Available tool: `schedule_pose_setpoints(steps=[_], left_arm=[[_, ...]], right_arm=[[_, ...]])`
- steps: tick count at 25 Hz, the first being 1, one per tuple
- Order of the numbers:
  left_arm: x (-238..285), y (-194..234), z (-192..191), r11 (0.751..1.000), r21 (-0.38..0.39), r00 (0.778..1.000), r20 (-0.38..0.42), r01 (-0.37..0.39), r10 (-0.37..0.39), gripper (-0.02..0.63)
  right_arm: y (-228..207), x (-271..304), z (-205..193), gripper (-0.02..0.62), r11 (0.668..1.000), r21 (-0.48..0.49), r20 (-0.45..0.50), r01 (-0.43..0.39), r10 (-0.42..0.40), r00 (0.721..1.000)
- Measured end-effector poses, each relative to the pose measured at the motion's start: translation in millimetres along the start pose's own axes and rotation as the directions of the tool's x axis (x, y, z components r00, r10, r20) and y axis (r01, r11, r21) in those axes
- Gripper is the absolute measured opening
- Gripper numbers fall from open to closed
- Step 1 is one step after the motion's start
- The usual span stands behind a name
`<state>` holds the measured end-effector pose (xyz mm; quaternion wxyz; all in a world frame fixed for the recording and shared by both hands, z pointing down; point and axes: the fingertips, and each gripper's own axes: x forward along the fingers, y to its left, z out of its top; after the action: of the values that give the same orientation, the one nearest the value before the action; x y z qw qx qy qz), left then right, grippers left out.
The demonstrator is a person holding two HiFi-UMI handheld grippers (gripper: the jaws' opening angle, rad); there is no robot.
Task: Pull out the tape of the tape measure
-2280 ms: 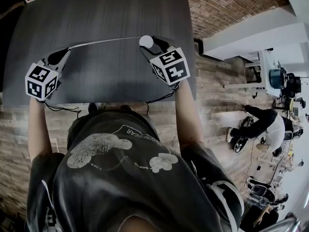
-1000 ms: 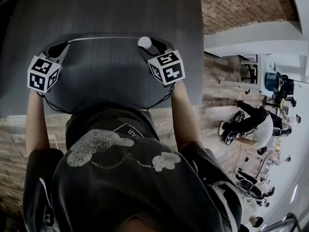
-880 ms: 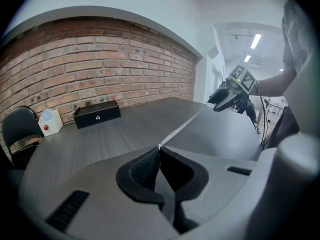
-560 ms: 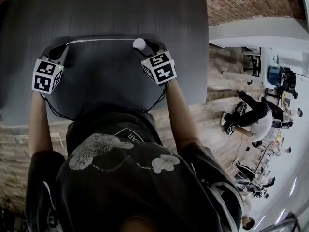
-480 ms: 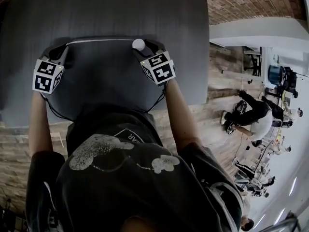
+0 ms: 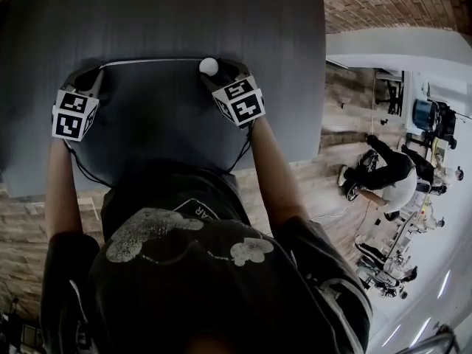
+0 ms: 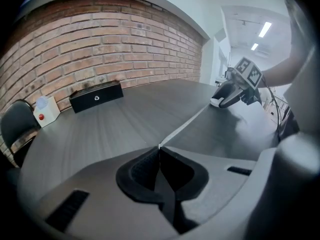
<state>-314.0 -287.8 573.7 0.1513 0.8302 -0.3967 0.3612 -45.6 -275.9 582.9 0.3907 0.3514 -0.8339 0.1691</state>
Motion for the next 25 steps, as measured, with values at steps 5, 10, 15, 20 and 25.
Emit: schedule_pose_setpoints(steps=[5,10,15,20,25], left_arm=[[5.3,2.1,-2.4,1.0,-0.028,1.0,0.001,0.0,0.0,0.012],[8.7,0.9,-9.1,1.0,-0.023,1.0,-0.025,0.005,-0.005,0.012],[7.7,-1.6,-13.2,0.998,-0.056,1.0,-0.028,-0.01,0.008,0.012],[13.8,-5.4,-9.2,0.998,-0.064,0.999,-0.035,-0.02,0.018,0.019],[1.7,-14.9,-2.1,0.997,-0.075,0.999,0.021,-0.028,0.03,0.196]], right_arm=[[-1.2,7.2,-1.4,0.232,1.0,0.006,-0.006,-0.008,0.008,1.0],[-1.6,7.8,-3.0,0.232,0.999,0.037,0.006,-0.013,0.013,1.0],[-1.1,7.0,-4.4,0.233,0.999,0.039,0.001,-0.014,0.014,1.0],[-9.9,3.0,-8.3,0.237,0.998,0.058,-0.007,-0.018,0.019,1.0],[-6.3,-8.8,-4.9,0.249,0.993,0.109,0.035,-0.033,0.029,0.999]])
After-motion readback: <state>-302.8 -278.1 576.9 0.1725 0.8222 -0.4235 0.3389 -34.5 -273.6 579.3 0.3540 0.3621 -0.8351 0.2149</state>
